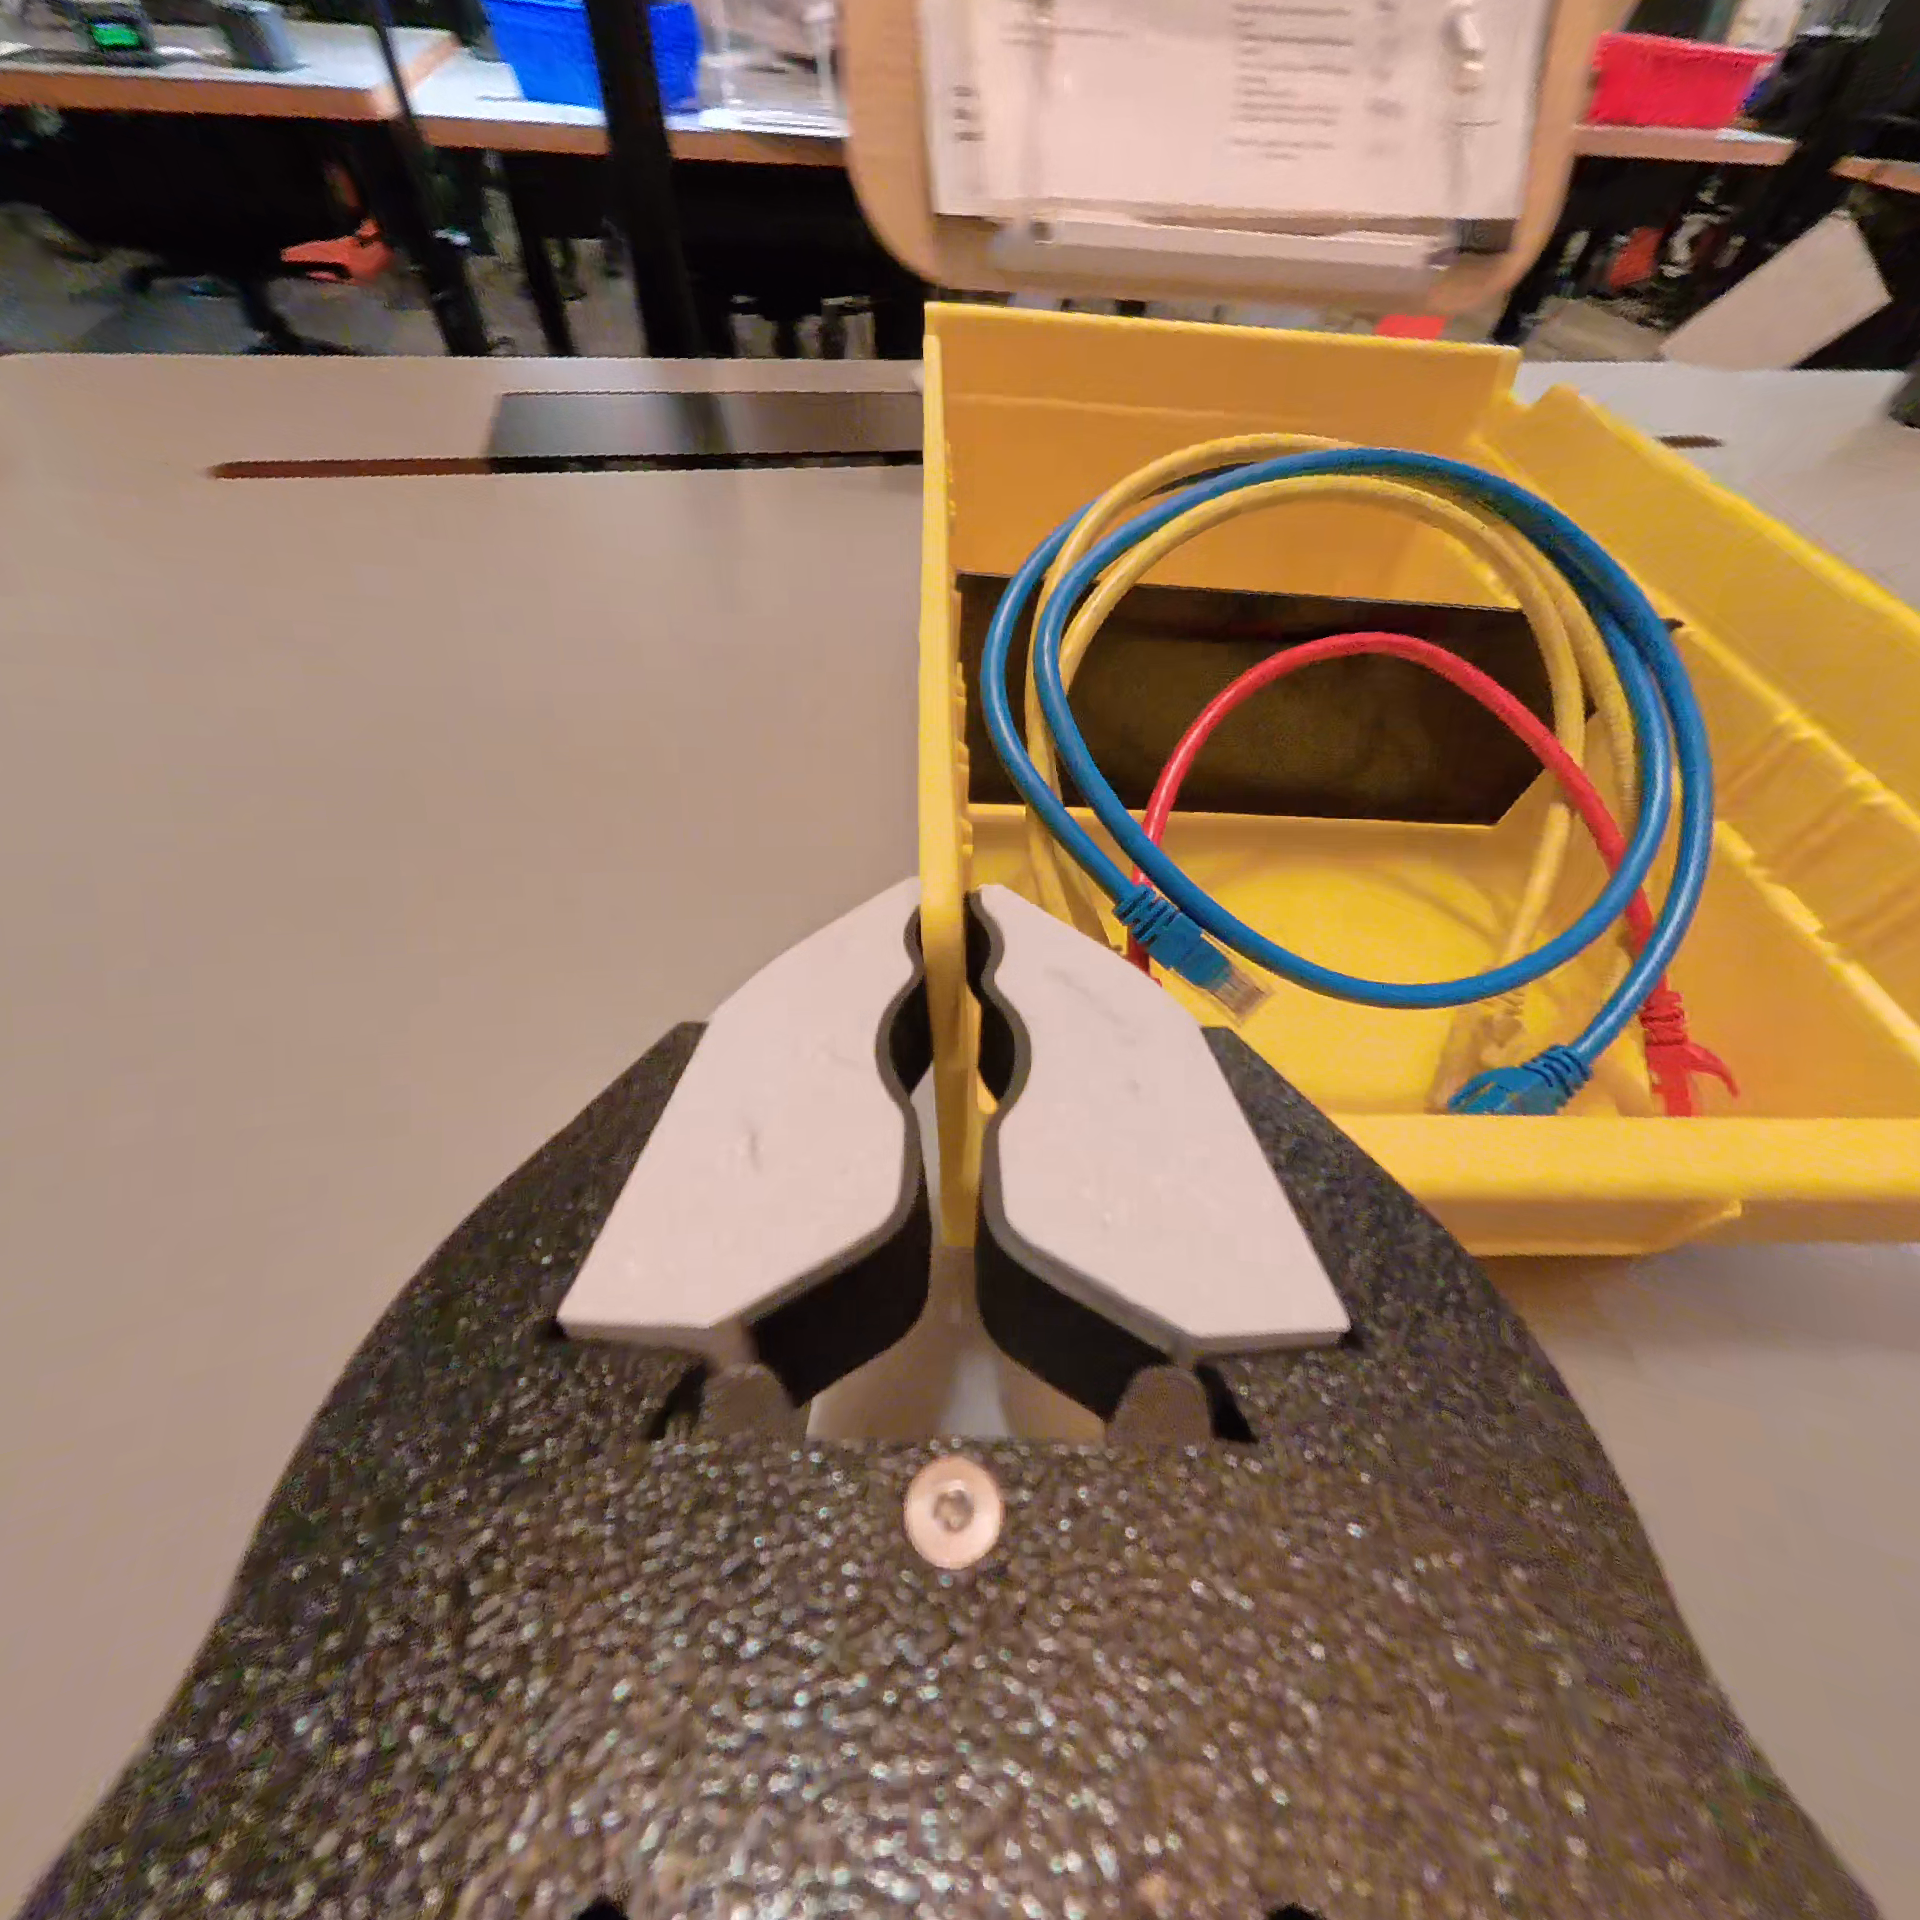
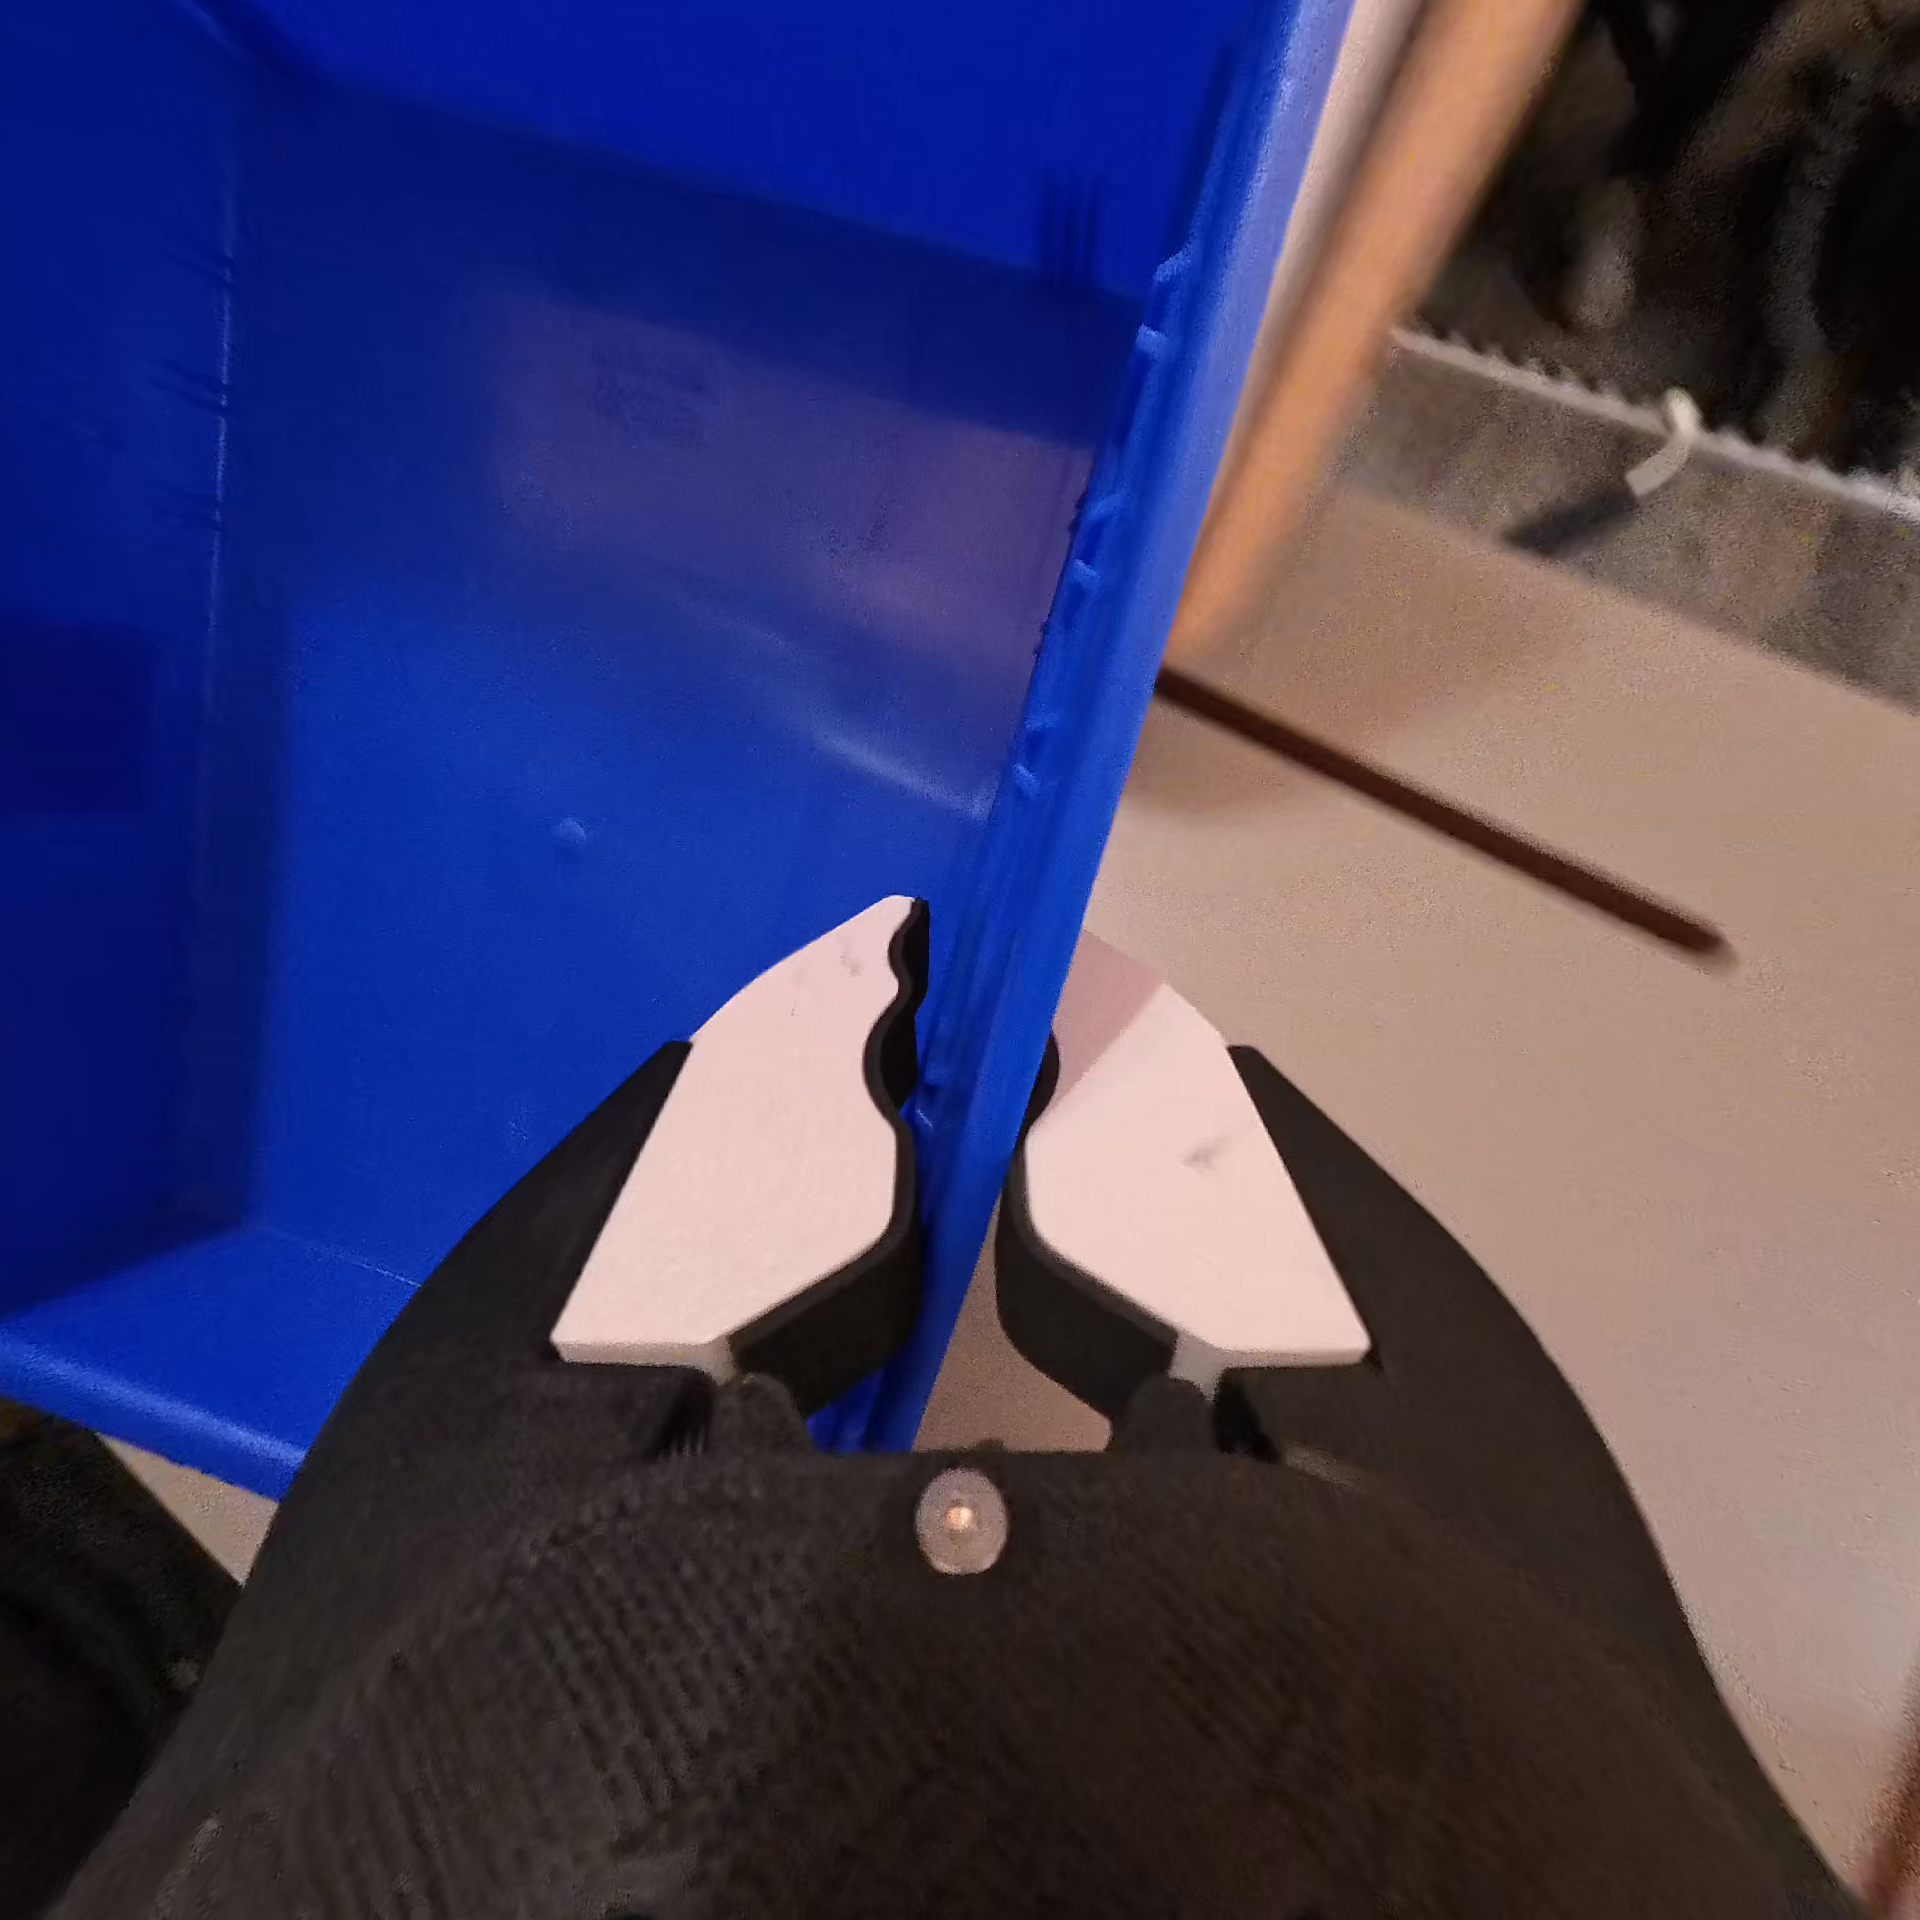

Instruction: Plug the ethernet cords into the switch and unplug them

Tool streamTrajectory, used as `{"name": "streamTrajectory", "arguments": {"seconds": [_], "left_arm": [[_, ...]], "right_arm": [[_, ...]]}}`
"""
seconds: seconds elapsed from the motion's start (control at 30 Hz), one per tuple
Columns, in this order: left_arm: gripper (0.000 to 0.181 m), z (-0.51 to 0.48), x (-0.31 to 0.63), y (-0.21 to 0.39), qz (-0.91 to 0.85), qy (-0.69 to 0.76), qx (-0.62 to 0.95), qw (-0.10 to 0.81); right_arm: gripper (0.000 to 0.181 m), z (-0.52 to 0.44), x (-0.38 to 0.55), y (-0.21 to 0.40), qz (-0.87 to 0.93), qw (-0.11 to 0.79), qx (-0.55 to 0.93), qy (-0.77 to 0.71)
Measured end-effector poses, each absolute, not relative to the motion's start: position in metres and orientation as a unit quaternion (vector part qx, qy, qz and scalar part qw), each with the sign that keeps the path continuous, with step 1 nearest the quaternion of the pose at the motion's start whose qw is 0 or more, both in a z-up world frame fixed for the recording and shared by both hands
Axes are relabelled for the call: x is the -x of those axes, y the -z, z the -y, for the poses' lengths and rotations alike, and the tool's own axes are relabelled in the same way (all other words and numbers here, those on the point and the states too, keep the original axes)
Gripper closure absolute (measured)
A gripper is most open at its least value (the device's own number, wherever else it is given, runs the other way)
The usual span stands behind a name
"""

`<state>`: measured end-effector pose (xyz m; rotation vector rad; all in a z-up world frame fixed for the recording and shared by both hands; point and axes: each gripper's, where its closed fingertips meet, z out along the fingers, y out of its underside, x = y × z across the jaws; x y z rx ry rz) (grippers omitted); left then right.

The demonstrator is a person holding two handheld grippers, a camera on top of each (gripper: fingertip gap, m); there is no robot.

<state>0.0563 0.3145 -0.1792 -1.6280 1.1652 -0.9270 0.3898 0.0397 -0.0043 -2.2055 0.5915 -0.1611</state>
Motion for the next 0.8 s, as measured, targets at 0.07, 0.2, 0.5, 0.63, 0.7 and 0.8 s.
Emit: {"name": "streamTrajectory", "arguments": {"seconds": [0.07,0.2,0.5,0.63,0.7,0.8], "left_arm": [[0.178,-0.341,-0.052,0.179,-0.456,0.363,0.67,0.459],[0.179,-0.39,-0.045,0.179,-0.421,0.35,0.691,0.472],[0.178,-0.473,-0.045,0.179,-0.391,0.329,0.71,0.484],[0.177,-0.494,-0.045,0.18,-0.406,0.308,0.71,0.487],[0.176,-0.498,-0.047,0.18,-0.406,0.307,0.71,0.486],[0.175,-0.501,-0.047,0.18,-0.415,0.29,0.711,0.488]], "right_arm": [[0.17,0.038,-0.408,0.047,-0.271,0.366,0.887,0.073],[0.165,0.161,-0.419,0.135,-0.363,0.288,0.885,0.046],[0.168,0.218,-0.445,0.201,-0.395,0.263,0.88,0.025],[0.167,0.21,-0.472,0.214,-0.385,0.217,0.896,0.048],[0.167,0.2,-0.488,0.213,-0.378,0.228,0.895,0.061],[0.161,0.184,-0.502,0.211,-0.368,0.255,0.89,0.082]]}}
